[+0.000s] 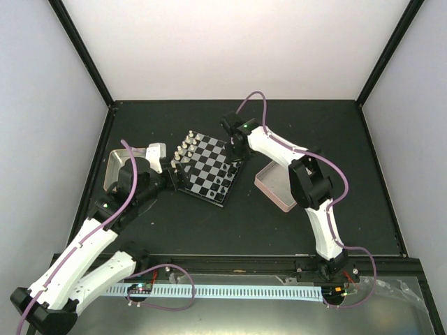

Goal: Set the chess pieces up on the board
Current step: Place the chess piece on the chessboard, then adjust the chess piece on the chessboard.

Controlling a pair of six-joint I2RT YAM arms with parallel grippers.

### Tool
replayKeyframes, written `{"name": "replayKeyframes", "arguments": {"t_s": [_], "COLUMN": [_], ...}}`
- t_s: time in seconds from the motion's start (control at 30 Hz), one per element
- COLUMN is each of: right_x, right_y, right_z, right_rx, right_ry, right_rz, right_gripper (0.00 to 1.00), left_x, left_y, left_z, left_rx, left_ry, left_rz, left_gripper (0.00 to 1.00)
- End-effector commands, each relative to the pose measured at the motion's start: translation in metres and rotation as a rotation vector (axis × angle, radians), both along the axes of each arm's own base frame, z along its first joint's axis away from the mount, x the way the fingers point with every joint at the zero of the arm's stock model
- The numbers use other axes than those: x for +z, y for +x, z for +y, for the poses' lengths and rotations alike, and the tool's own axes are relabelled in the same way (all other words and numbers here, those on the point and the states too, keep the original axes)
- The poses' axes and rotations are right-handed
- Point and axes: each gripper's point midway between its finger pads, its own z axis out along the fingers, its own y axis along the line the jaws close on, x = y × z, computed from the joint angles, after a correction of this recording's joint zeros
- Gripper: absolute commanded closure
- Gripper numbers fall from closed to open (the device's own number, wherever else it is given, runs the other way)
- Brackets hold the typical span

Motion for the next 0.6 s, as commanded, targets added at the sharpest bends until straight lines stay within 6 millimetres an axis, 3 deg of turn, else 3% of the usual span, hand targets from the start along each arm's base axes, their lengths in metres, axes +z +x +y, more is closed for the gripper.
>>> {"name": "replayKeyframes", "arguments": {"t_s": [0.0,0.3,0.57], "right_x": [-0.004,-0.007,-0.011], "right_y": [0.005,-0.004,-0.006], "right_z": [-0.002,-0.01,-0.006], "right_rx": [-0.008,-0.008,-0.014], "right_ry": [-0.028,-0.051,-0.036], "right_rz": [-0.001,0.017,0.032], "right_gripper": [0.85,0.75,0.93], "left_x": [0.01,0.008,0.008], "left_y": [0.0,0.001,0.002], "left_z": [0.002,0.001,0.0], "left_rx": [0.001,-0.001,-0.005], "left_ry": [0.007,0.008,0.008], "left_rz": [-0.016,-0.011,-0.009], "left_gripper": [0.03,0.03,0.03]}}
